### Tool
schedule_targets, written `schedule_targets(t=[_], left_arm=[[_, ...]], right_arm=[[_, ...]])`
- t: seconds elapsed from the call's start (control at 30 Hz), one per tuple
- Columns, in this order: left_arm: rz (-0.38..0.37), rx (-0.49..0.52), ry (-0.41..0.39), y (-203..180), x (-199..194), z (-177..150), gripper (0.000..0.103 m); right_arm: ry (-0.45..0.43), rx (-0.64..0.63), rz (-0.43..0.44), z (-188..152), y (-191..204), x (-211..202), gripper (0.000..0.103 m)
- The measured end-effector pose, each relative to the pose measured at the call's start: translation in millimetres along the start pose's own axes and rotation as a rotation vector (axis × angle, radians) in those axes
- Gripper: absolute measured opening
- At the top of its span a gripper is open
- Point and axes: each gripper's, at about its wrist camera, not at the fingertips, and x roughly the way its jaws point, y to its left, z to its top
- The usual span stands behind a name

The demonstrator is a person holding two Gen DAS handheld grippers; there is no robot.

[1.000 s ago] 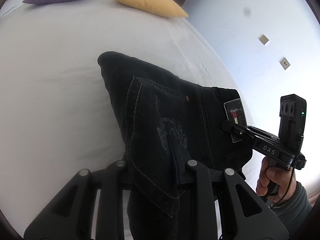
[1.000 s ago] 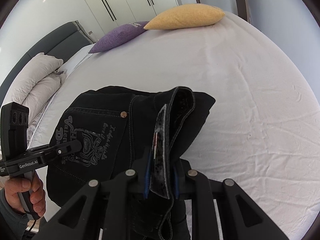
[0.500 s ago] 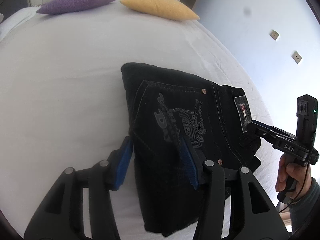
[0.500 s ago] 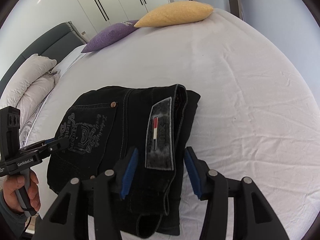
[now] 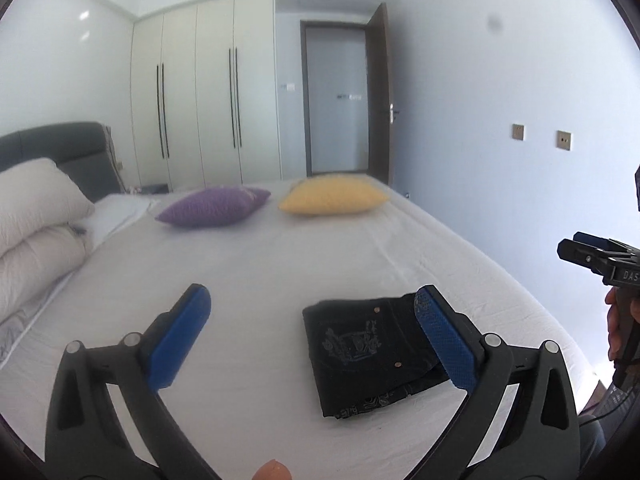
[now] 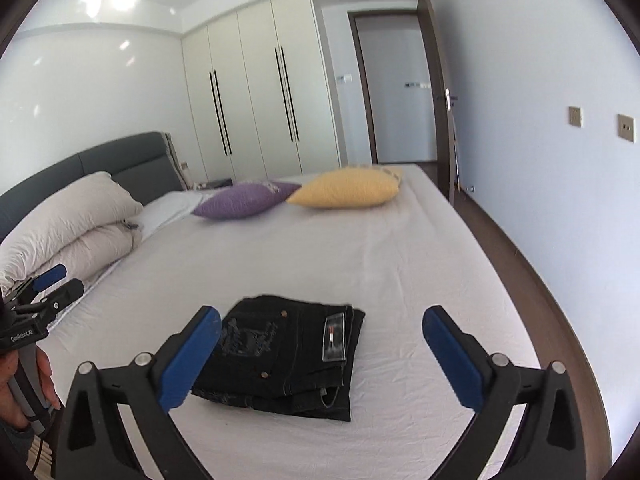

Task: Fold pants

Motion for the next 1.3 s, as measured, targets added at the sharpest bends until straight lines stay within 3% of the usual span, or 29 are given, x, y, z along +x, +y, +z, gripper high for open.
schedule_targets(t=[0.17, 0.4, 0.6, 0.87, 1.3], left_arm=[[0.069, -0.001, -0.084, -11, -64, 18, 0.103], [0.206, -0.095, -0.028, -8, -100, 29, 0.103], [0.21, -0.172, 0.07, -6, -111, 29, 0.103], [0.17, -0.173, 0.183, -27, -88, 6, 0.103], [0.146, -0.179, 0.289, -34, -52, -32, 0.103]], right_arm=[[-0.129, -0.004, -0.049, 22, 19, -67, 0.103], [-0.172, 0.058, -0.127, 32, 23, -123, 0.103], [-0.131, 0.081, -0.181, 24, 26, -139, 0.103], [-0.04, 0.054, -0.197, 6, 47, -133, 0.103], [0.123, 0.003, -0.145, -31, 90, -101, 0.103]])
